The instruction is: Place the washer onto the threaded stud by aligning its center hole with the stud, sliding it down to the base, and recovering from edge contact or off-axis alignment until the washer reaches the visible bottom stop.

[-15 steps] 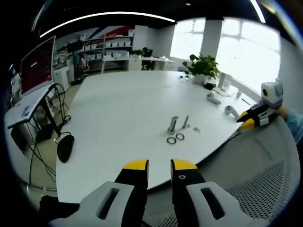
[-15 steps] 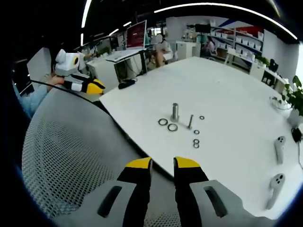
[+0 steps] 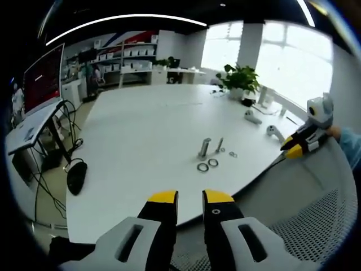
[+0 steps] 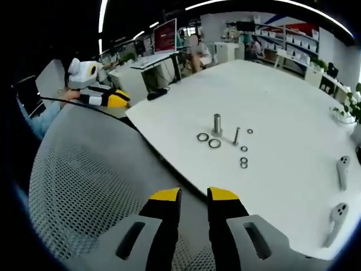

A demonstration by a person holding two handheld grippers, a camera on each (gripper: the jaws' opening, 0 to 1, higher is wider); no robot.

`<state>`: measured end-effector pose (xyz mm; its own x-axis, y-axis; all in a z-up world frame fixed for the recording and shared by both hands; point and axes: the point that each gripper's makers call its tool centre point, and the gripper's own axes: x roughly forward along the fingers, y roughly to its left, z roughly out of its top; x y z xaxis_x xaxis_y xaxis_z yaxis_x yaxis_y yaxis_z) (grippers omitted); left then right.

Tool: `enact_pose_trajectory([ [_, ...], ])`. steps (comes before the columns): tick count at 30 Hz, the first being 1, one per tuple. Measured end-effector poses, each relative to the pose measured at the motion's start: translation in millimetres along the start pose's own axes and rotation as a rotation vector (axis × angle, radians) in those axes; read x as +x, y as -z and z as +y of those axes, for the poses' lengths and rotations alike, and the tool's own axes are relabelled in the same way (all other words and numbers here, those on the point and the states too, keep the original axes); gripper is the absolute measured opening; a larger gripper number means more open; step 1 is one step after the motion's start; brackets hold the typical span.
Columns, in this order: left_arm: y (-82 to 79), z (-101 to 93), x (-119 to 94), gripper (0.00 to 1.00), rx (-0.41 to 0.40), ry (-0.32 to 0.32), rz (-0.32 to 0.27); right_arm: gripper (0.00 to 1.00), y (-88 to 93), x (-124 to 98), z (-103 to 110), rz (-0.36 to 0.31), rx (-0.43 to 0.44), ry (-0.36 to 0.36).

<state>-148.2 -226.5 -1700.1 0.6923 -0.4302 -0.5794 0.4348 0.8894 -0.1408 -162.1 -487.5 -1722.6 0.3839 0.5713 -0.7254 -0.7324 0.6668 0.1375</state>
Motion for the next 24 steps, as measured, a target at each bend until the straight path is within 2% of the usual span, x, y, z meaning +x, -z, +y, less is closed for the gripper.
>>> enact_pose_trajectory([
  [3, 0.4, -0.2, 0.2, 0.14, 0.002, 0.003, 0.002, 0.21, -3.2, -1.6, -2.0, -0.02, -0.001, 0.014],
  [11, 4.2, -3.8, 1.8, 0.14, 0.018, 0.027, 0.026, 0.21, 2.9, -0.3, -3.3, 0.017, 0.011, 0.02],
  [19, 4.2, -7.1, 2.2, 0.14, 0.026, 0.048, 0.025, 0.21, 8.5, -0.5, -10.8, 0.043, 0.049, 0.058],
  [22, 4.5, -9.1, 2.7, 0.14, 0.034, 0.061, 0.027, 0.22, 15.3, -1.0, -15.1, 0.074, 0.086, 0.08],
  [23, 7.2, -10.3, 3.5, 0.14, 0.031, 0.068, 0.043, 0.22, 17.2, -1.3, -15.9, 0.085, 0.091, 0.087],
  [24, 13.4, -12.2, 3.4, 0.14, 0.046, 0.082, 0.083, 0.23, 19.2, -2.2, -17.3, 0.094, 0.096, 0.102],
])
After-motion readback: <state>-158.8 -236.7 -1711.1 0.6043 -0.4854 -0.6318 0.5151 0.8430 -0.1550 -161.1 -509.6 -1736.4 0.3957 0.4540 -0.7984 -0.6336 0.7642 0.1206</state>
